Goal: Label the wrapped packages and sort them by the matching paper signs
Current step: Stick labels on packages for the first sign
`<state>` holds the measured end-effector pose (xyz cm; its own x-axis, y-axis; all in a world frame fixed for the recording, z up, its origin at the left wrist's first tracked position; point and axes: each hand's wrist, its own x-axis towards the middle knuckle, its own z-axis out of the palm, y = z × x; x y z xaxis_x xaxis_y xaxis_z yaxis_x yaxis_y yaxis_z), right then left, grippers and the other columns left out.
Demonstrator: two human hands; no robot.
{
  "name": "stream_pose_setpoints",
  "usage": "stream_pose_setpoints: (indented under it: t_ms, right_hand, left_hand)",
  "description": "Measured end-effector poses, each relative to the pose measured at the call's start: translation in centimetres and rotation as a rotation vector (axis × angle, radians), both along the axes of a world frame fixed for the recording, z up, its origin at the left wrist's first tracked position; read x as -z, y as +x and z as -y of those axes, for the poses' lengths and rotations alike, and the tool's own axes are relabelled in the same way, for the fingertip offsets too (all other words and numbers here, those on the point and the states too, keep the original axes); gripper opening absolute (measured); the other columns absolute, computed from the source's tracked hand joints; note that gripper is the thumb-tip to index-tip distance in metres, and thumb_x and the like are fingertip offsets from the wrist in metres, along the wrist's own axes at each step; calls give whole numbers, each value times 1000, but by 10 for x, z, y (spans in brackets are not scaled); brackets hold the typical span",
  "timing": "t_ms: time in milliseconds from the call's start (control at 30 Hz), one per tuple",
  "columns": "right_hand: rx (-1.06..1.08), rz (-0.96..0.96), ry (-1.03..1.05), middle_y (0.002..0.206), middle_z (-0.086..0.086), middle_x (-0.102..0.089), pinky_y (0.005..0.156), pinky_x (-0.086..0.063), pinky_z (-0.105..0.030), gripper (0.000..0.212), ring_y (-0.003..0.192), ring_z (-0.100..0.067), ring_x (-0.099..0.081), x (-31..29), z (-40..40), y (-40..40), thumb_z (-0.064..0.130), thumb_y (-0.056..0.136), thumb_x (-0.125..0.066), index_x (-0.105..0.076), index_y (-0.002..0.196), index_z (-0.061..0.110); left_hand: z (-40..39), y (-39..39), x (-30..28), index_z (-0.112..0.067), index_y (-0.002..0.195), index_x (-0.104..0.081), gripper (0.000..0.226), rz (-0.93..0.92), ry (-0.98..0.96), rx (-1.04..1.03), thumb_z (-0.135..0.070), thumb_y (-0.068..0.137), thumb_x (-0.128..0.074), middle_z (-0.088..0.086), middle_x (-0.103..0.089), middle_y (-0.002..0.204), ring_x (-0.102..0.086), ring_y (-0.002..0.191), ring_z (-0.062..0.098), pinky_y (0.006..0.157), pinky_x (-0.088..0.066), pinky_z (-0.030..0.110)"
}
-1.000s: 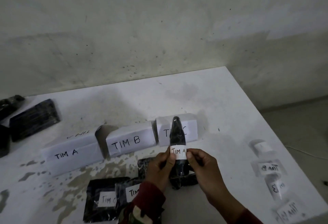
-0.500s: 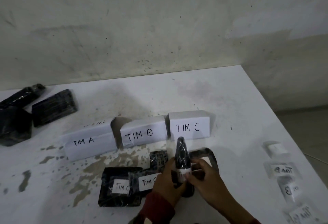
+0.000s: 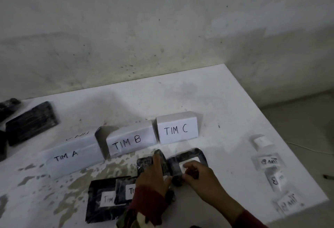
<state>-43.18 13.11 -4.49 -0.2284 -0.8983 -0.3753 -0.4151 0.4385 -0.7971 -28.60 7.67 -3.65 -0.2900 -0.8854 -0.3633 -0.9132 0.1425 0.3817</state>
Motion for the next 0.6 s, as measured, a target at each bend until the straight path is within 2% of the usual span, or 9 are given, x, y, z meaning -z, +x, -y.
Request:
stream_pose_setpoints:
  t_ms: [100,167,233,267,333,400,467,600]
  right_hand:
    - [168,-6,-23,80,4,-61,60,-41,-1,14,71,-4,-57,-5,-3,-22,11,81,-66,-64,93,18]
    - [288,-9,-54,74,7,-60,55,-40,-2,14,63,-4,-56,-7,-5,-41,8,80,-67,-62,83,21]
    - [401,-34,-75,71,8,-60,53,-39,-6,15,62,-8,-56,-10,-8,-64,9,80,-67,-61,83,22]
    - [445,-57,-82,71,9,-59,54,-39,-10,13,62,-7,-55,-10,-9,-75,10,81,-67,-62,85,21]
    - [510,-112,-89,73,6,-60,56,-40,-17,11,63,-7,-54,-10,-10,-95,10,81,-66,-64,90,15]
    - [553,-199,-82,86,-6,-64,66,-43,-25,15,71,-16,-57,-8,-9,-116,8,82,-65,-65,97,8]
    - [575,-331,-68,101,-15,-63,81,-43,-32,21,88,-27,-58,-6,-9,-135,6,82,-64,-64,103,3]
    - [559,-566,95,119,-18,-55,91,-40,-41,26,112,-34,-47,-4,-9,-168,11,83,-61,-62,109,8]
  left_hand:
    - [5,-7,-2,-18,141,-13,72,29,14,59,-39,87,-55,3,-55,125,-55,113,21,90,-43,30]
    - [6,-17,-4,-22,127,-27,52,-11,-27,97,-39,87,-54,-1,-58,110,-59,103,21,83,-46,28]
    - [7,-32,-8,-22,115,-34,36,-68,-47,133,-39,88,-51,-7,-50,94,-60,98,20,76,-43,26]
    - [7,-42,-9,-22,113,-36,33,-82,-43,164,-39,88,-49,-6,-51,94,-59,99,21,75,-42,26]
    - [8,-62,-9,-21,116,-37,34,-79,-39,258,-40,90,-46,-1,-59,107,-57,103,23,80,-43,29]
    - [8,-80,-8,-21,120,-38,35,-59,-56,333,-39,91,-42,1,-59,114,-56,106,23,82,-43,30]
    - [10,-96,-4,-19,119,-39,33,-45,-48,390,-38,92,-40,3,-58,116,-55,106,24,82,-42,29]
    - [16,-124,-1,-19,124,-38,37,-12,50,445,-38,93,-40,4,-54,124,-54,110,26,86,-40,30]
